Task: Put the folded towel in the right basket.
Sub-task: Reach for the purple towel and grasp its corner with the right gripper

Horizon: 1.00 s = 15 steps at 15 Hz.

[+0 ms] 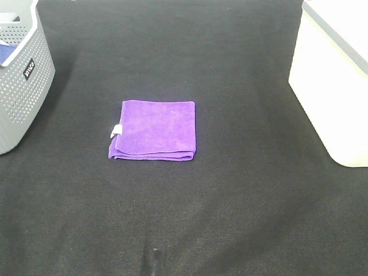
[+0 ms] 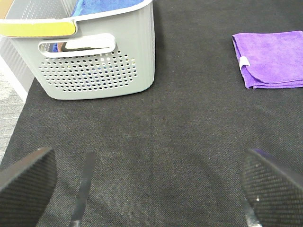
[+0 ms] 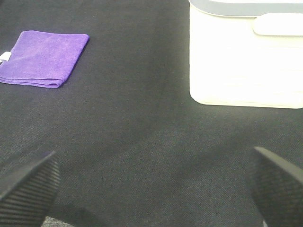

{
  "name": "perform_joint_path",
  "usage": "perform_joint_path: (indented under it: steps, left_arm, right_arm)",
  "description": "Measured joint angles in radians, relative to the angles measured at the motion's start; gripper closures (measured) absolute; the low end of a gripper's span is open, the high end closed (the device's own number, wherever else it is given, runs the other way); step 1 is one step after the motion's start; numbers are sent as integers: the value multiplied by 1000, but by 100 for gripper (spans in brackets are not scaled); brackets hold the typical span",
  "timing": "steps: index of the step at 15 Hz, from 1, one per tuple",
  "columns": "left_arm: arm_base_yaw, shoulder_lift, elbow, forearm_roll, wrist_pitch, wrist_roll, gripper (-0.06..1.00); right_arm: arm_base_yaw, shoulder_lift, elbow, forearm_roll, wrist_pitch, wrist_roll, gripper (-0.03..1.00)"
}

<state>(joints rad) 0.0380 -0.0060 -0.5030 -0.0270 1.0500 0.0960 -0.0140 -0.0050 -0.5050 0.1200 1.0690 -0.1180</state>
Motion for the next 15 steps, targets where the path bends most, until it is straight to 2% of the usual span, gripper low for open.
perform_joint_path:
  steps: [15]
  left_arm:
    - [0, 0, 0, 0, 0, 0, -5]
  right_arm:
    - [0, 0, 0, 1, 0, 0, -2]
